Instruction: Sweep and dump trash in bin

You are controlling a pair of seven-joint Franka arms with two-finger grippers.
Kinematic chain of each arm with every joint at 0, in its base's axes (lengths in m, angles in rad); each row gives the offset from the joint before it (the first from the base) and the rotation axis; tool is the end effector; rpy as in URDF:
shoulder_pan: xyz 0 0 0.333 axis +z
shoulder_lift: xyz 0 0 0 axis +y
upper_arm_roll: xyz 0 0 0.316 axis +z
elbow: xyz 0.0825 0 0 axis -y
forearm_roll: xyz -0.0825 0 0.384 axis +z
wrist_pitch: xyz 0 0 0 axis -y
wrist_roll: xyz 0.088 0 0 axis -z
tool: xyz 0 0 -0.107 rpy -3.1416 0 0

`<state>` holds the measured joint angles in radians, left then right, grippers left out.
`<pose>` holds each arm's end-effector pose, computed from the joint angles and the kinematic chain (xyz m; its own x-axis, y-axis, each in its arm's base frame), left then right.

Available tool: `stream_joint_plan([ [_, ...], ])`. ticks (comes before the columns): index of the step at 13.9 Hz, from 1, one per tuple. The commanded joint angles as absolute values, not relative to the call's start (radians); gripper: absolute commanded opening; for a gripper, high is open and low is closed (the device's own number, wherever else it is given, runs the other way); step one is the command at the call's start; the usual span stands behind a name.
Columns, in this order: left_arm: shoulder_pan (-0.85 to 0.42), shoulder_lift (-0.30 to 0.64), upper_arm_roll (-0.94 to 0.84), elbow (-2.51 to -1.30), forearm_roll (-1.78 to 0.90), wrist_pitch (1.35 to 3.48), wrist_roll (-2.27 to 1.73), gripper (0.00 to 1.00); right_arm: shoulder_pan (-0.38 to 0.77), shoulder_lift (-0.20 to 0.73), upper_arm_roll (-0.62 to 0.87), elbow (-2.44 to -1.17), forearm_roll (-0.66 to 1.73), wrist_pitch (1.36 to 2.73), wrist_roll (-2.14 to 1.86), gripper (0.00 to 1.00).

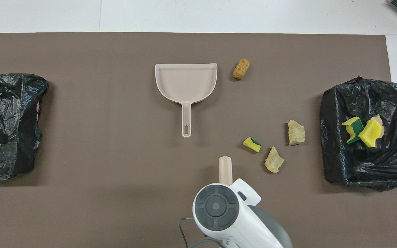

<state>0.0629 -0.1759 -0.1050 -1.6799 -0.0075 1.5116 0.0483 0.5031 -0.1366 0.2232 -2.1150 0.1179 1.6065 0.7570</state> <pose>0.4920 -0.0268 0.6596 0.9960 -0.0892 0.0061 -0.0892 -0.9960 -0.0112 0.3399 0.3217 0.4478 0.9428 -0.0938 -0.3198 -0.0314 -0.9803 0.1951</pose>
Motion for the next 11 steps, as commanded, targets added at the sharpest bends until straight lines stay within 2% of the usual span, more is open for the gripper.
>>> stream_joint_plan([
  [1,0.006,-0.179,-0.123,-1.675,-0.032,1.528,0.049,1.0,0.459,-0.161,0.226,-2.12,0.068,1.531,0.738,0.0],
  [4,-0.078,-0.152,-0.123,-1.692,-0.069,1.69,0.02,1.0,0.381,-0.161,0.227,-2.131,-0.023,1.47,0.726,0.0],
  [6,-0.155,-0.08,-0.123,-1.678,-0.068,1.747,-0.05,1.0,0.292,-0.16,0.229,-2.15,-0.044,1.456,0.698,0.0],
  [8,-0.218,0.009,-0.124,-1.667,-0.058,1.842,-0.132,1.0,0.252,-0.16,0.229,-2.164,-0.078,1.473,0.675,0.0],
  [11,-0.251,0.147,-0.141,-1.623,-0.066,1.946,-0.242,1.0,0.166,-0.156,0.229,-2.192,-0.112,1.543,0.64,0.0],
])
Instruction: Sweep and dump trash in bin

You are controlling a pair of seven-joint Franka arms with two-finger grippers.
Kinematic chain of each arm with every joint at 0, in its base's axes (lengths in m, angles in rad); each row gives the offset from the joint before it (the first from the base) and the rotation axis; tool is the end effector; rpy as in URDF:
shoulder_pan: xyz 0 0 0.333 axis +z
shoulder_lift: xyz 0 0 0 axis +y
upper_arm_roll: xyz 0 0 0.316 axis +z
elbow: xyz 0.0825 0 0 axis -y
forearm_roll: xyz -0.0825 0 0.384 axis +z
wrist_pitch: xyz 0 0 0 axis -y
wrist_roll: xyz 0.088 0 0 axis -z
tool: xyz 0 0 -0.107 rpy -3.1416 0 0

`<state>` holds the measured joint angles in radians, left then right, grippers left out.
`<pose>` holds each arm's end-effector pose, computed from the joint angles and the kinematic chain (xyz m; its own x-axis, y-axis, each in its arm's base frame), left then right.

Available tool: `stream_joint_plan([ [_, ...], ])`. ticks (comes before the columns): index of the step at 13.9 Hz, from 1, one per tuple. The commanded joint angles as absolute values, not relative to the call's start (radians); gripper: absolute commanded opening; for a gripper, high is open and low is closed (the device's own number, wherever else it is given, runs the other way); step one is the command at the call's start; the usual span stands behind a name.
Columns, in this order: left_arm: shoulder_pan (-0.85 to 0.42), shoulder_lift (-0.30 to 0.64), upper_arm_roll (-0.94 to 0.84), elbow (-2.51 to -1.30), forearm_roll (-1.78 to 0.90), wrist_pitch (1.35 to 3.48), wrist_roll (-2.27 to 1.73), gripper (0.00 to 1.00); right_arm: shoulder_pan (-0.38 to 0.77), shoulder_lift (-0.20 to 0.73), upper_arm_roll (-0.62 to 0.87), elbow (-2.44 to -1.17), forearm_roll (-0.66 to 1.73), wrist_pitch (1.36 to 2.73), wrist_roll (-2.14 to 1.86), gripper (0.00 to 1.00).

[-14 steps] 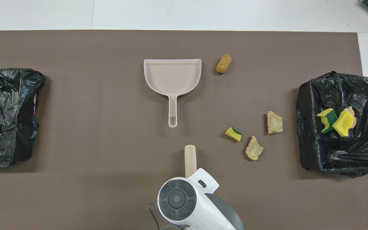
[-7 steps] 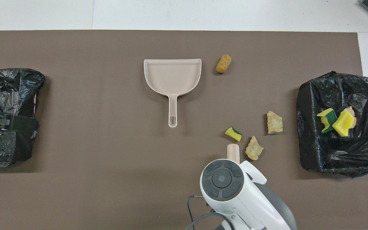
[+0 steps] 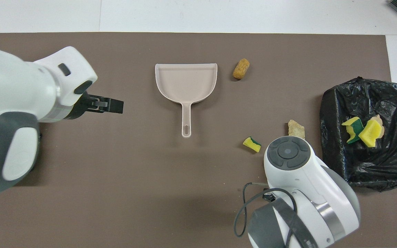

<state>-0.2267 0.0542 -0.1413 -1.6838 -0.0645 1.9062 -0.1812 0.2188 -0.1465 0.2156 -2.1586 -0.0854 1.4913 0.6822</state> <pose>0.5555 -0.2171 0.5712 0.9755 -0.1596 0.1515 -0.1757 -0.9793 0.1001 0.4037 0.1789 0.4308 0.9009 -0.2934 -0.3198 -0.1528 -0.9041 0.3990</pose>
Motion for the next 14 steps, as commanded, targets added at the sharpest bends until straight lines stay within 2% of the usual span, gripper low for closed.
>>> stream_joint_plan([
  [1,-0.286,0.208,-0.144,-1.594,-0.066,1.969,-0.285,1.0,0.134,-0.158,0.229,-2.209,-0.124,1.58,0.603,0.0],
  [4,-0.388,0.356,-0.144,-1.551,-0.066,2.104,-0.457,1.0,0.048,-0.158,0.229,-2.244,-0.149,1.67,0.514,0.0],
  [9,-0.462,0.394,-0.146,-1.62,-0.066,2.192,-0.477,1.0,-0.113,-0.169,0.229,-2.316,-0.179,1.833,0.295,0.0],
  [14,-0.502,0.44,-0.144,-1.64,-0.057,2.191,-0.477,1.0,-0.11,-0.16,0.233,-2.353,-0.175,1.864,0.243,0.0],
])
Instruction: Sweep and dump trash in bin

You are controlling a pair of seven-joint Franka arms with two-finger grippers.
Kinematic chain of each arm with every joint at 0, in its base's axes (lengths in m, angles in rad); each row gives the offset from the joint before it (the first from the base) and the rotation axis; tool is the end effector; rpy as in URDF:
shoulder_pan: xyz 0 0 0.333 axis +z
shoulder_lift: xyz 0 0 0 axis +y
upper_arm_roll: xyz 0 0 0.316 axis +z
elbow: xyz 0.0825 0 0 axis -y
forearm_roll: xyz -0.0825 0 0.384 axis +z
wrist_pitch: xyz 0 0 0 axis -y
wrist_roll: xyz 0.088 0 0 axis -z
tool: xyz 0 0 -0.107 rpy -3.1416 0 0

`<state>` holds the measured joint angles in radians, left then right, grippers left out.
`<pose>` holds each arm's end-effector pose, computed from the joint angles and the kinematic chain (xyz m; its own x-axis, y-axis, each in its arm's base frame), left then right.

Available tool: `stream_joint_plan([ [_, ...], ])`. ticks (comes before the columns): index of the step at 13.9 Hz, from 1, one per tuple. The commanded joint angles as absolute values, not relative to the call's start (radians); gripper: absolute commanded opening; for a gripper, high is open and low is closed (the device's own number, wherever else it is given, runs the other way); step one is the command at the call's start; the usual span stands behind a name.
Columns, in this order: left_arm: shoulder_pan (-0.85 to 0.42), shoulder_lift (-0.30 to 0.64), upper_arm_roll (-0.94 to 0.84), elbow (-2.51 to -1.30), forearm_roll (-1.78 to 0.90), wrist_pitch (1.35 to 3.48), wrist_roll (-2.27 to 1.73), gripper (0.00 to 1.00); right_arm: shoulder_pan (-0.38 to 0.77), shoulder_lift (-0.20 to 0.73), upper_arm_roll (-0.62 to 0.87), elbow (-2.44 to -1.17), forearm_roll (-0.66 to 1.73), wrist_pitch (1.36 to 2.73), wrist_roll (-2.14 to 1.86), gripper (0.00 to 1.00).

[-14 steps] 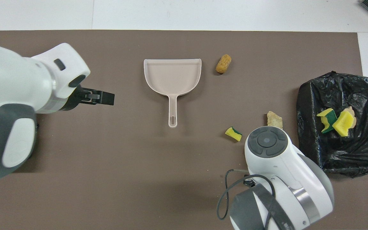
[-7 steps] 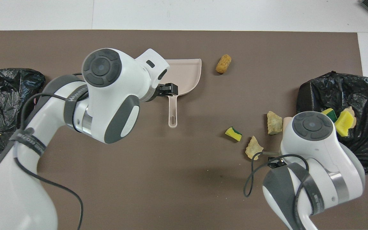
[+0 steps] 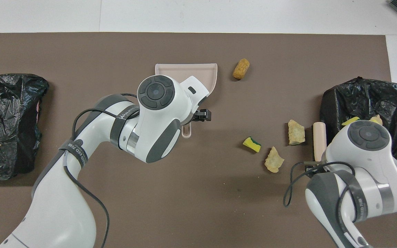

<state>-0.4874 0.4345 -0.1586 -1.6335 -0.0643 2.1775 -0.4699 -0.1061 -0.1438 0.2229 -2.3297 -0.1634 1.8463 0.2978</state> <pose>0.5523 -0.4030 0.3809 0.9918 -0.1202 0.0427 -0.1256 -0.9792 0.1595 0.4441 0.0394 0.3728 0.9491 -0.1486 -0.2776 -0.0759 -0.9636 0.2565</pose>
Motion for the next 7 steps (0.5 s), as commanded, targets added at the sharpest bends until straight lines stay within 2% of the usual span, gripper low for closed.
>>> stream_joint_plan([
  [1,-0.5,0.442,-0.144,-1.643,-0.055,2.186,-0.469,1.0,-0.117,-0.163,0.233,-2.359,-0.166,1.859,0.183,0.0],
  [3,-0.502,0.453,-0.144,-1.652,-0.034,2.191,-0.469,1.0,-0.126,-0.169,0.232,-2.371,-0.144,1.862,0.079,0.0],
  [4,-0.5,0.453,-0.144,-1.652,-0.034,2.189,-0.469,0.89,-0.126,-0.17,0.232,-2.375,-0.127,1.862,0.037,0.0],
  [6,-0.5,0.453,-0.144,-1.651,-0.034,2.174,-0.469,0.54,-0.124,-0.17,0.232,-2.378,-0.083,1.861,-0.001,0.0],
  [7,-0.502,0.453,-0.144,-1.651,-0.034,2.171,-0.474,0.31,-0.121,-0.17,0.232,-2.376,-0.059,1.861,-0.005,0.0],
])
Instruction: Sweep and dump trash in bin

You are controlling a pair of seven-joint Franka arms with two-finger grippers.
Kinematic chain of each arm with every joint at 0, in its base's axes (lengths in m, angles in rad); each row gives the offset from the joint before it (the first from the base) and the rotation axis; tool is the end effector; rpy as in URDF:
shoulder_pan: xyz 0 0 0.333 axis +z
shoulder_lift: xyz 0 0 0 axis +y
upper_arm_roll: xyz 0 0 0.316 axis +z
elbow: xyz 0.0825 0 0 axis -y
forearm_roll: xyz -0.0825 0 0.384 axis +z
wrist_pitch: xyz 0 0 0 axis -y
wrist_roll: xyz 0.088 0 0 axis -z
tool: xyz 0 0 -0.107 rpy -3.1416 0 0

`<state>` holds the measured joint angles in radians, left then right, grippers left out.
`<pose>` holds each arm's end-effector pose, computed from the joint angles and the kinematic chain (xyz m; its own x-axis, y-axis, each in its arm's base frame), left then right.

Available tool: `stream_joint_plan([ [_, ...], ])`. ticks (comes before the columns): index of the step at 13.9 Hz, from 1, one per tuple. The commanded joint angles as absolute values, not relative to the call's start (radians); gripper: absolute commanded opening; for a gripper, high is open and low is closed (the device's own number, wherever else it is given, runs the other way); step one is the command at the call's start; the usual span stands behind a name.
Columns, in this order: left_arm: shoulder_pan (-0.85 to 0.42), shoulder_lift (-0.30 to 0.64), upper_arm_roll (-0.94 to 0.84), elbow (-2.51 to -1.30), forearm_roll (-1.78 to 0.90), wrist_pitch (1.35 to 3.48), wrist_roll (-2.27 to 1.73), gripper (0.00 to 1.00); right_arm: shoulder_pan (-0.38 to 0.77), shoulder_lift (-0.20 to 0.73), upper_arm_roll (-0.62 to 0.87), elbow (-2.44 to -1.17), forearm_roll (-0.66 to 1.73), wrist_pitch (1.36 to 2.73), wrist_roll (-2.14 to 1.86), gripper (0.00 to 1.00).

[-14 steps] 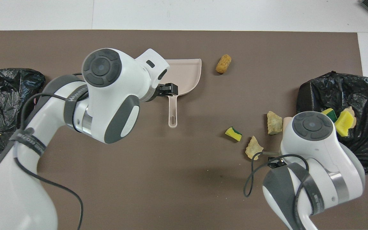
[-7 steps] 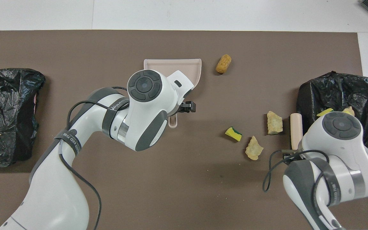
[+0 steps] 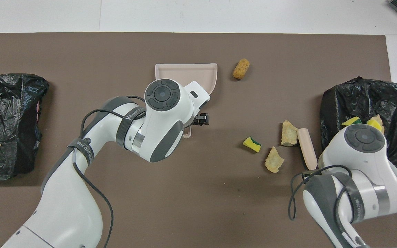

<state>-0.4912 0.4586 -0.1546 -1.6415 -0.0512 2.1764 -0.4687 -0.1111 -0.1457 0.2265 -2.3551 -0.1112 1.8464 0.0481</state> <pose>0.5517 -0.4023 0.3605 0.9914 -0.1294 0.0190 -0.1308 -0.9821 0.1355 0.4360 0.0417 0.3628 0.9320 0.0765 -0.3544 0.1332 -0.9814 0.1384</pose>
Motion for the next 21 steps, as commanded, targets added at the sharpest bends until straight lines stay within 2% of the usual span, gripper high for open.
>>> stream_joint_plan([
  [1,-0.502,0.453,-0.144,-1.649,-0.035,2.163,-0.479,0.03,-0.114,-0.17,0.232,-2.376,-0.04,1.861,-0.005,0.0],
  [2,-0.497,0.453,-0.143,-1.648,-0.034,2.149,-0.477,0.0,-0.109,-0.17,0.233,-2.376,-0.02,1.861,-0.005,0.0],
  [6,-0.471,0.431,-0.14,-1.647,0.072,2.151,-0.326,0.0,-0.063,-0.173,0.233,-2.376,0.067,1.859,0.026,0.0],
  [10,-0.378,0.362,-0.138,-1.652,0.072,2.143,-0.065,0.0,-0.028,-0.175,0.233,-2.376,0.09,1.859,0.066,0.0],
  [18,-0.236,0.262,-0.141,-1.657,0.069,1.864,0.654,0.0,0.04,-0.179,0.233,-2.375,0.147,1.879,0.225,0.0],
  [19,-0.221,0.249,-0.141,-1.679,0.068,1.827,0.78,0.0,0.041,-0.179,0.235,-2.373,0.15,1.881,0.235,0.0],
  [21,-0.201,0.18,-0.141,-1.799,0.055,1.81,0.941,0.0,0.076,-0.166,0.233,-2.364,0.173,1.896,0.258,0.0],
])
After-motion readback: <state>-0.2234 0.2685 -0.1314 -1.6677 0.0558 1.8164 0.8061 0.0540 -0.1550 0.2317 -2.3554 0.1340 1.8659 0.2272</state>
